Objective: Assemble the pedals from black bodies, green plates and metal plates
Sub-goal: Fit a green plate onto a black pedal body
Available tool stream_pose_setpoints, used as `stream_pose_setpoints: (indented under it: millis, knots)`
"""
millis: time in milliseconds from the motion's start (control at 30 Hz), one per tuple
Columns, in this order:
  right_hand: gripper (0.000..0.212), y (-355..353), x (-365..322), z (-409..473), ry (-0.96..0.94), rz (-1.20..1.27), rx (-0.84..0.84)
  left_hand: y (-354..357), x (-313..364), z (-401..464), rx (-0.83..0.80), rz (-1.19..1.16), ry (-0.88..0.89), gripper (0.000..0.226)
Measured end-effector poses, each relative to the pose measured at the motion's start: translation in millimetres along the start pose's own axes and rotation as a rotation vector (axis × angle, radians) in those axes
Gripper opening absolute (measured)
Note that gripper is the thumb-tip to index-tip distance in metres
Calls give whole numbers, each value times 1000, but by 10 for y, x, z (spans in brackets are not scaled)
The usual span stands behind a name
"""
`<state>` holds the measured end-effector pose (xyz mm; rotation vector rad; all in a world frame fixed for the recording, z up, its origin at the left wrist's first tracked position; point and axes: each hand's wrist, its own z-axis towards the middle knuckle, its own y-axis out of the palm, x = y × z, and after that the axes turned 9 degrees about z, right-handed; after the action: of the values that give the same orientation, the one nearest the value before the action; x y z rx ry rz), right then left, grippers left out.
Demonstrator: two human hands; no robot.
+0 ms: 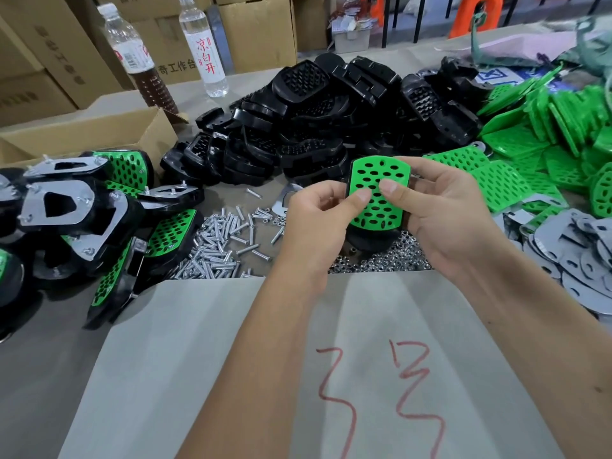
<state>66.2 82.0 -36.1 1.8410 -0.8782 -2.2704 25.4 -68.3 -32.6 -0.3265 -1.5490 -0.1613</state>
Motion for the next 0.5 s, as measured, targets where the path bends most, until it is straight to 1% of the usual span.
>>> stream_pose_setpoints:
  millis: [67, 167, 200, 300, 367, 433, 500]
  knots:
    - [50, -11, 2, -1, 41, -5, -32, -4, 4, 1, 16, 37, 0, 11]
    - [24, -37, 21, 14, 51, -86, -51, -44, 9, 15, 48, 78, 12, 14]
    - [19, -44, 24, 18, 46, -110, -45, -61, 17, 14, 44, 85, 13, 12]
    - [23, -58, 25, 24, 49, -123, -72, -100, 38, 2, 9, 97, 16, 12]
    - [20, -63, 9, 23, 38, -101, -104, -125, 51, 0, -19, 79, 24, 11]
    - [21, -59, -8, 19, 21, -68, -122, -149, 64, -6, -46, 39, 20, 8]
    - [25, -43, -15, 13, 10, -53, -116, -155, 88, -25, -65, -32, -27, 7]
